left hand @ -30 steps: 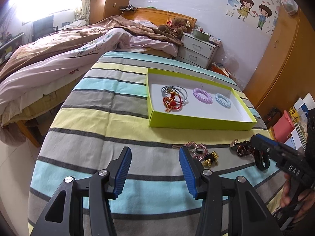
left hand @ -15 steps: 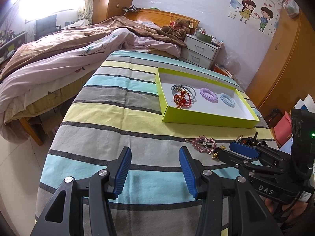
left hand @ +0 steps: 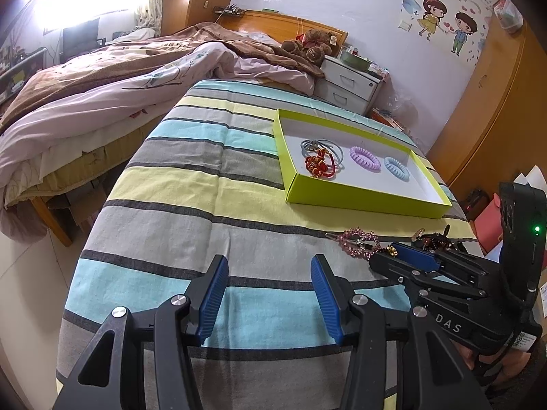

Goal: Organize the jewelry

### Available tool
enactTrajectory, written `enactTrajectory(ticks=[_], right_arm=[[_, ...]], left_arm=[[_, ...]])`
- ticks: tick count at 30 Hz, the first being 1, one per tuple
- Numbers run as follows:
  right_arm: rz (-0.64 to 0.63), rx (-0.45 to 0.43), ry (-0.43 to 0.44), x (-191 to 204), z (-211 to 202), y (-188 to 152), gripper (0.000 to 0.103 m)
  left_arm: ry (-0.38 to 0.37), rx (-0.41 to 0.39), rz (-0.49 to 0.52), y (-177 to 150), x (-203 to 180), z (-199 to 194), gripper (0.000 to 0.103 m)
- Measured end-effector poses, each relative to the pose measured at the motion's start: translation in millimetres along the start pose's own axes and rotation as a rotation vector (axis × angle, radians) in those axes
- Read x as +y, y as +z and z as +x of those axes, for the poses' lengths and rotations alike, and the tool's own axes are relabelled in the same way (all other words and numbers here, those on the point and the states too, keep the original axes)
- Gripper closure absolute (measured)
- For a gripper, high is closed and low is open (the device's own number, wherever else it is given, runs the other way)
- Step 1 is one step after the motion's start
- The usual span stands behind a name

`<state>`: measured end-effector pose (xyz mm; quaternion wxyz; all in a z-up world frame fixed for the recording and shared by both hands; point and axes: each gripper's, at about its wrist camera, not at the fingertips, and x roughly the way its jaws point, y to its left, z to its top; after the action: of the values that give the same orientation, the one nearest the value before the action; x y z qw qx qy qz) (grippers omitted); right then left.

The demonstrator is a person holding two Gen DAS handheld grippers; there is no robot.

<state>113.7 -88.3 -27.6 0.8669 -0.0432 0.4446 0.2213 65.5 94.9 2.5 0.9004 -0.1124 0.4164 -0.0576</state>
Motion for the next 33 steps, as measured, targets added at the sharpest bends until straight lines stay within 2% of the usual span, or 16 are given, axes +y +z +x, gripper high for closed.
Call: enactTrajectory(ticks=[15, 22, 24, 27, 33], right_arm=[[0.026, -0.047, -0.007, -6, -13, -6, 0.078], [0.065, -0.088, -0.016, -20, -34, -14, 0.078], [0.069, -0.098, -0.023, -23, -40, -17, 0.078], [0.076, -0.114, -0.028, -29, -49, -21, 0.078], [0.106, -0.14, -0.037, -41, -61, -27, 0.078]], left_arm=[[-0.006, 0.017, 0.03, 0, -13, 7, 0.053], [-0.052, 0.03, 0.13, 13, -38, 21, 0.053], [-0.078, 0.05, 0.158, 16, -45, 28, 0.046], [-0.121, 0.064, 0.217, 20, -61, 37, 0.043], [-0.086, 0.102, 0.322, 24, -87, 57, 0.043]])
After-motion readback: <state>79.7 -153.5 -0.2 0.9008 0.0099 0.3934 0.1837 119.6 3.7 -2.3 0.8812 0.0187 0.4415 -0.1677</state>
